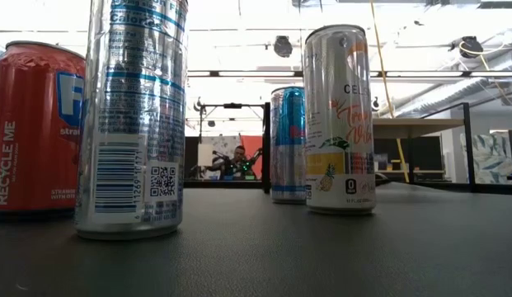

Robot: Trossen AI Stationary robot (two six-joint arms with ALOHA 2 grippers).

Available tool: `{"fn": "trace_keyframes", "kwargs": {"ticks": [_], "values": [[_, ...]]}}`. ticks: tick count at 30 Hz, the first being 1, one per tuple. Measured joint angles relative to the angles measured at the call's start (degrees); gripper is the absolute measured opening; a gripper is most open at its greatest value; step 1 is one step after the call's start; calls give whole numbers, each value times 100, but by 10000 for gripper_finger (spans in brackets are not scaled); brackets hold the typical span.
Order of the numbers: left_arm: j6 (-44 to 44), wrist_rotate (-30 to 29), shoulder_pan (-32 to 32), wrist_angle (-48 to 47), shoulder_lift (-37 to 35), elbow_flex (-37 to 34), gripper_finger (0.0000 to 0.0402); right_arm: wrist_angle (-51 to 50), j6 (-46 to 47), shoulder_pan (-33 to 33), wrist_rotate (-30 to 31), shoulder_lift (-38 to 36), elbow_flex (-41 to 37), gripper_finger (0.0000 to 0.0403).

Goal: Place canned beverage on shelf
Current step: Put the top red soda can on the shelf

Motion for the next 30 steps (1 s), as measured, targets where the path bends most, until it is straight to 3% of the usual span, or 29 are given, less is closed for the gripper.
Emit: {"fn": "trace_keyframes", "kwargs": {"ticks": [12, 23, 30], "values": [[444, -19, 38, 587, 391, -2, 389, -36, -149, 0, 26, 7, 1, 279], [458, -391, 33, 531, 376, -2, 292, -149, -187, -4, 90, 4, 1, 279], [476, -418, 57, 529, 374, -2, 291, -228, -104, 0, 260, -2, 4, 293]]}}
